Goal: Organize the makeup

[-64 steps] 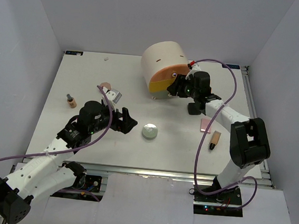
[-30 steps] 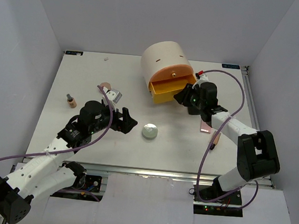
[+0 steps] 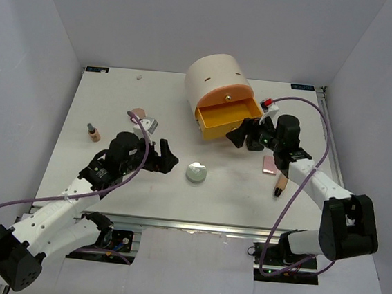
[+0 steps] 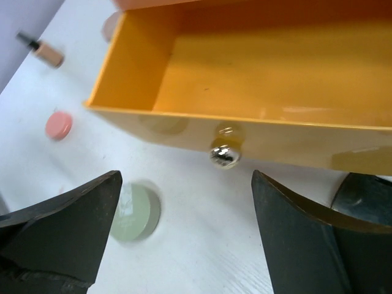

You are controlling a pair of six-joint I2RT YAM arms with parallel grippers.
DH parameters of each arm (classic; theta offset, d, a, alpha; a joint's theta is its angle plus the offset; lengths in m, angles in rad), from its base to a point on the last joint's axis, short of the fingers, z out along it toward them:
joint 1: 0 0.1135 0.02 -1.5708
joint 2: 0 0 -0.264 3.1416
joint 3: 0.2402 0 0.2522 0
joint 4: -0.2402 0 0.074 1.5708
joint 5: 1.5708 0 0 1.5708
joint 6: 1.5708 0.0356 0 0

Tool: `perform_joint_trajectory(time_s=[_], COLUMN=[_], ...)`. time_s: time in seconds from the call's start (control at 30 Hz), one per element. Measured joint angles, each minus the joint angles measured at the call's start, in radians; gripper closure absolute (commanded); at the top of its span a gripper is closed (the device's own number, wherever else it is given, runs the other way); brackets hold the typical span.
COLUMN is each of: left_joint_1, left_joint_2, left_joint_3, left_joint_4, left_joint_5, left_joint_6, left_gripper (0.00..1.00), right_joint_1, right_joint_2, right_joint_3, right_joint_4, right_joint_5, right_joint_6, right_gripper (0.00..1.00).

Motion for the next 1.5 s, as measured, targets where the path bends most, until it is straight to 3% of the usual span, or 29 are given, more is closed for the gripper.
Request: perform_joint_trajectory(time_s=[0.1, 0.27, 0.37, 0.5, 0.7, 1.1, 1.23, 1.5], left_joint_1=[0.0, 0.026, 0.084, 0.247, 0.416, 0.469, 0.478, 0.483], left_joint_2=[0.015, 0.034, 0.057, 0.123, 0.258, 0.556, 0.613, 0.66], left_joint_3=[0.002, 0.006, 0.012, 0.035, 0.053, 0.15, 0.164, 0.172], left_joint_4=[-0.05, -0.15, -0.221, -0.311, -0.388, -0.385, -0.367, -0.343], left_joint_5=[-0.047, -0.114, -0.142, -0.171, -0.216, -0.244, -0.243, -0.245], left_joint_6=[-0.081, -0.215, -0.282, -0.354, -0.409, -0.419, -0.404, -0.379], left_gripper=[0.14, 0.13, 0.1, 0.06, 0.02, 0.02, 0.06, 0.26], right_joint_1=[-0.033, -0.05, -0.053, -0.079, -0.144, -0.194, -0.199, -0.204], right_joint_2=[-0.052, -0.067, -0.11, -0.214, -0.265, -0.265, -0.26, -0.251], right_joint_3=[-0.001, 0.064, 0.065, 0.056, 0.048, 0.023, 0.023, 0.022], right_joint_4=[-0.079, -0.373, -0.497, -0.567, -0.594, -0.604, -0.604, -0.604], right_joint_5=[-0.164, -0.449, -0.51, -0.544, -0.587, -0.623, -0.628, -0.632], right_joint_6=[-0.134, -0.451, -0.581, -0.68, -0.727, -0.728, -0.728, -0.728], right_gripper=[0.03, 0.02, 0.02, 0.02, 0.02, 0.02, 0.02, 0.02])
